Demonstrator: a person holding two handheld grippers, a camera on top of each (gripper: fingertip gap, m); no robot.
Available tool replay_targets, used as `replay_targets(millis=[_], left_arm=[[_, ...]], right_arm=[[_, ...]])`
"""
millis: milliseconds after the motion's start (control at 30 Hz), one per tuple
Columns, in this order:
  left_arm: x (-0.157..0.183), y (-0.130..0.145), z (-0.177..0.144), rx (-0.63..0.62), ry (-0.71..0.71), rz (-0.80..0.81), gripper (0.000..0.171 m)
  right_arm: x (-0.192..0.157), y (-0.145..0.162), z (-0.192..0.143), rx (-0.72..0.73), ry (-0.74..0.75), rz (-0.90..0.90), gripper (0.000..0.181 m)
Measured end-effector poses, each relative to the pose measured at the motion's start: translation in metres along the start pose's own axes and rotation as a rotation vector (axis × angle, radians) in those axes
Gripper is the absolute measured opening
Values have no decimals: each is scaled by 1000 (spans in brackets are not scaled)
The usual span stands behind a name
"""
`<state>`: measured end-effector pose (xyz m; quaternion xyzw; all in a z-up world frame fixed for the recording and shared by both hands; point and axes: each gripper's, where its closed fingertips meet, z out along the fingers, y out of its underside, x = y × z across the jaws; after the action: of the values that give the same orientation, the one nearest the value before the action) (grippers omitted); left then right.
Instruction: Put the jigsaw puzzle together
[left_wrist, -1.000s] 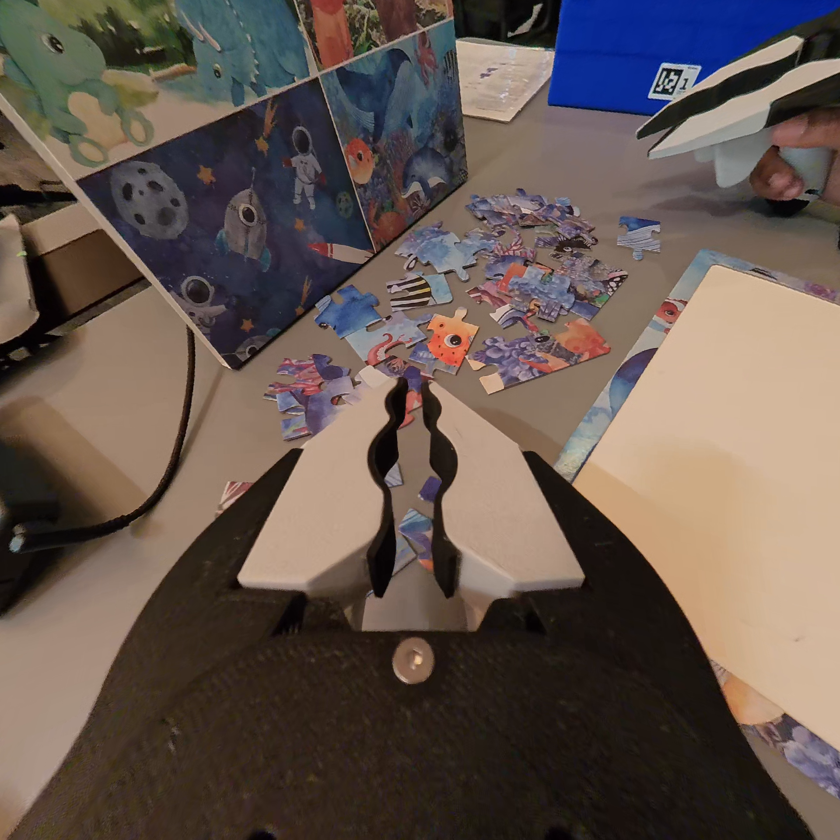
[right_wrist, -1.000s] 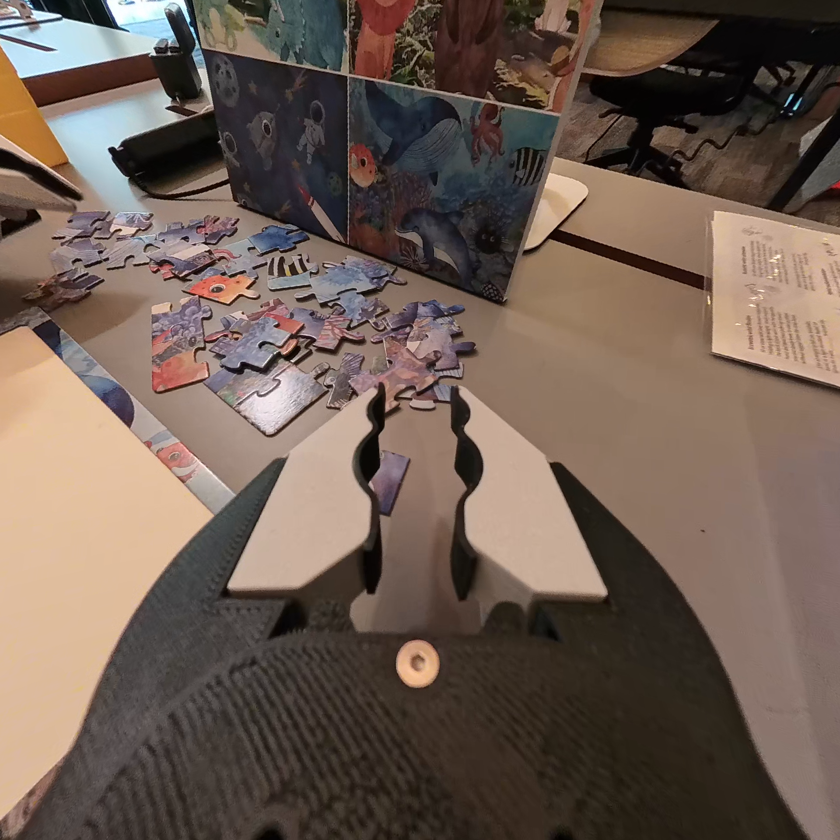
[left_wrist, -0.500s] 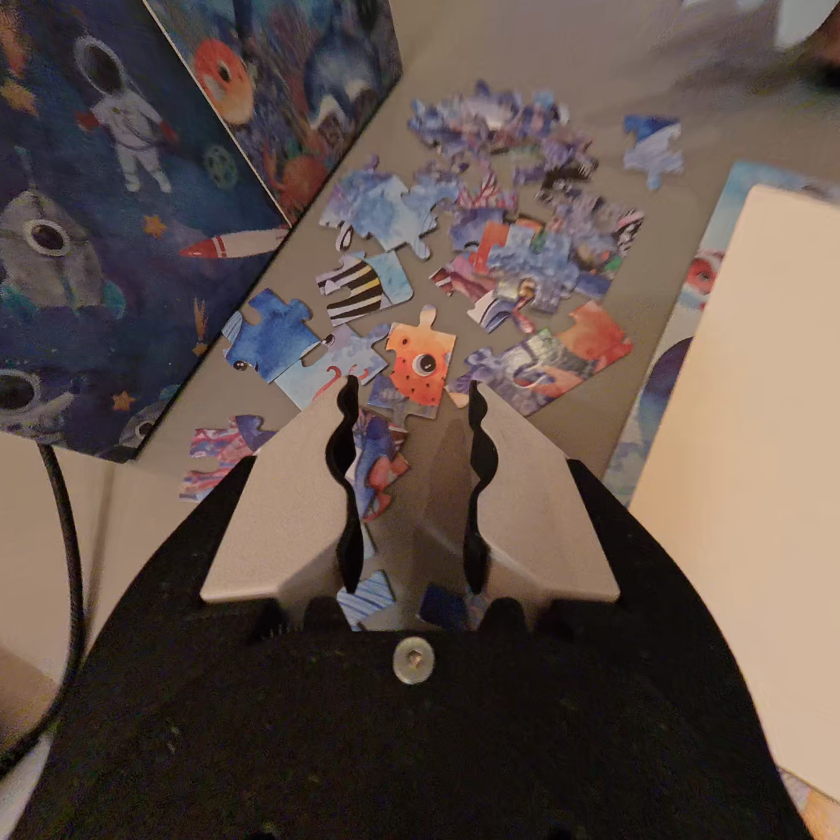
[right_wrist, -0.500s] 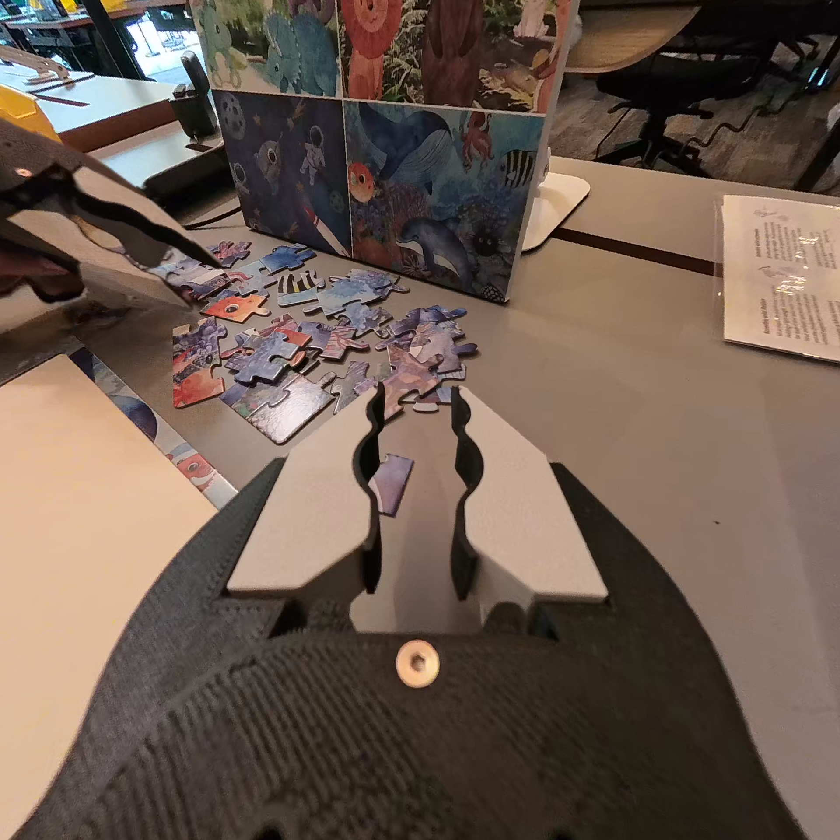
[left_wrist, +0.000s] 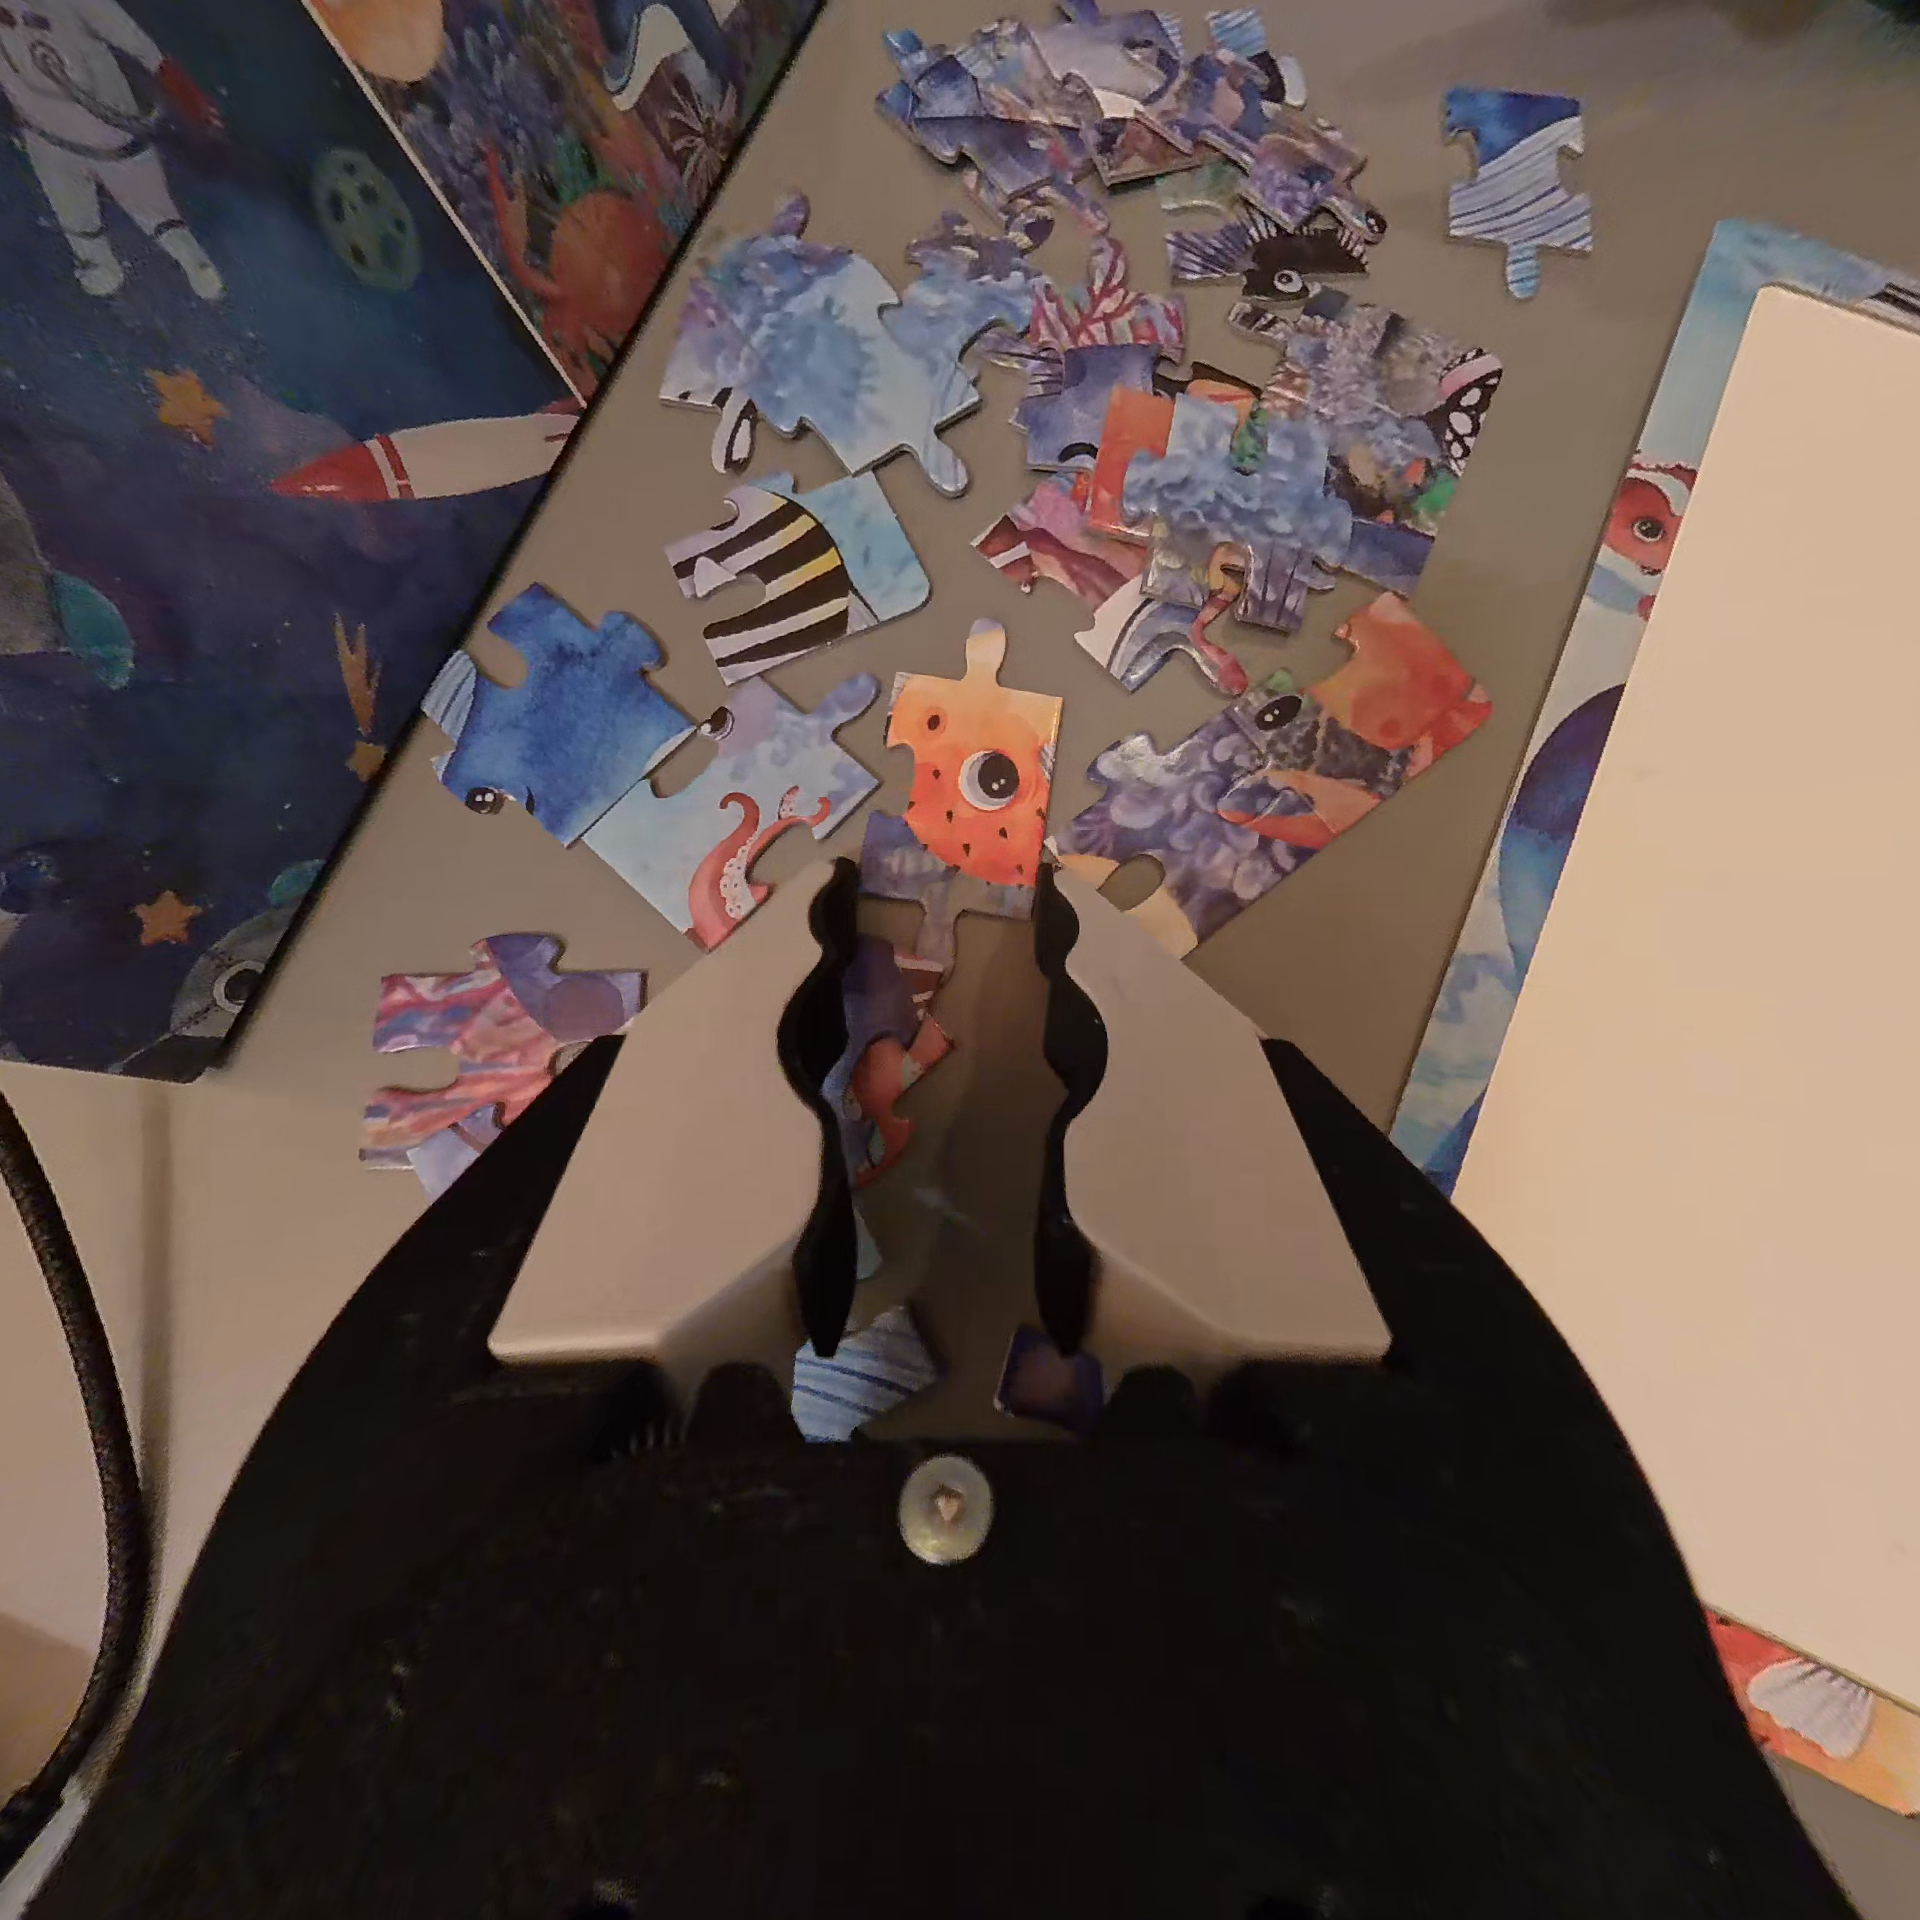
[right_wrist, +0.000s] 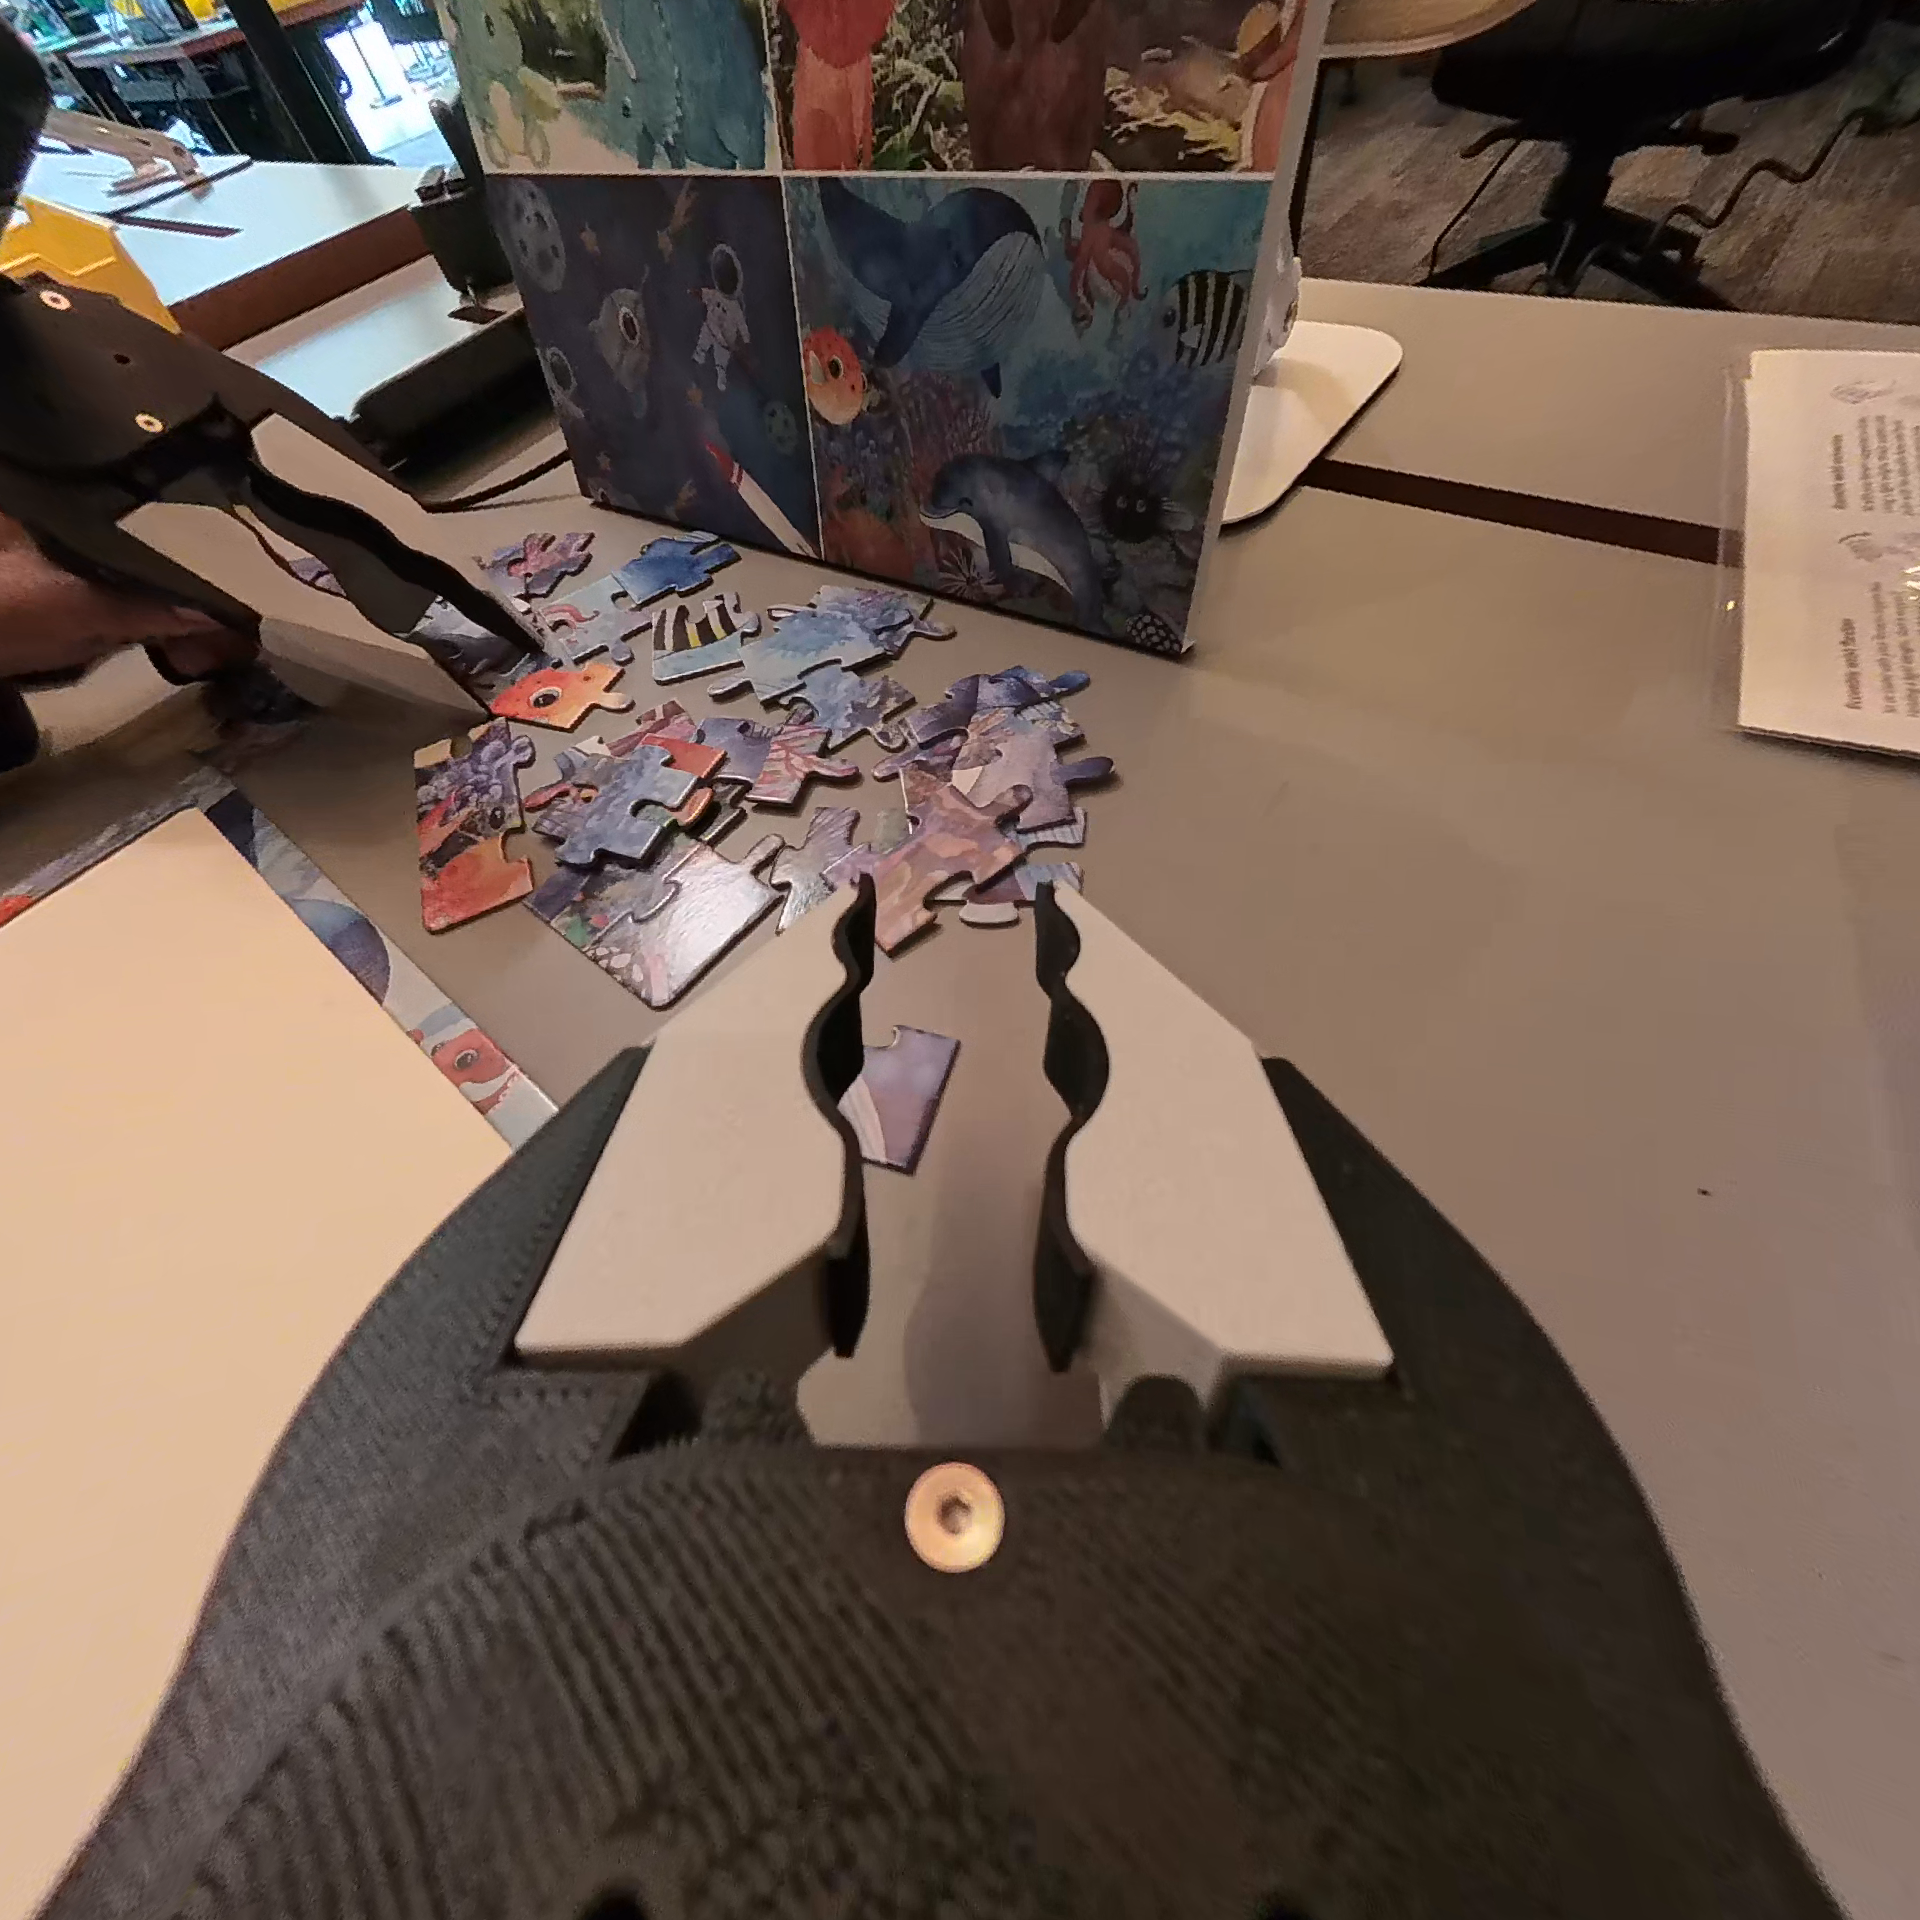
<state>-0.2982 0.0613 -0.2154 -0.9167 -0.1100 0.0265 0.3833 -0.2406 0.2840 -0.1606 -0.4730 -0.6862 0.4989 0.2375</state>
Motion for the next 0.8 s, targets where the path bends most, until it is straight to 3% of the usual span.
replay_targets(millis=[167, 300, 400, 467, 600, 800], left_arm=[[2, -10, -12, 48, -55, 64, 31], [11, -34, -47, 153, -106, 122, 31], [37, -48, -74, 221, -70, 202, 31], [67, -49, -82, 229, 41, 248, 31], [130, -24, -77, 166, 306, 300, 31], [167, 31, -54, -41, 503, 313, 31]], right_arm=[[-3, 2, 1, -12, 5, -35, 29], [-10, 2, 4, -19, -1, -60, 29], [-16, 2, 5, -17, -11, -75, 30], [-18, 3, 5, -20, -3, -87, 30], [-16, 1, 3, -3, 6, -71, 29], [-15, 0, 3, 2, 4, -52, 29]])
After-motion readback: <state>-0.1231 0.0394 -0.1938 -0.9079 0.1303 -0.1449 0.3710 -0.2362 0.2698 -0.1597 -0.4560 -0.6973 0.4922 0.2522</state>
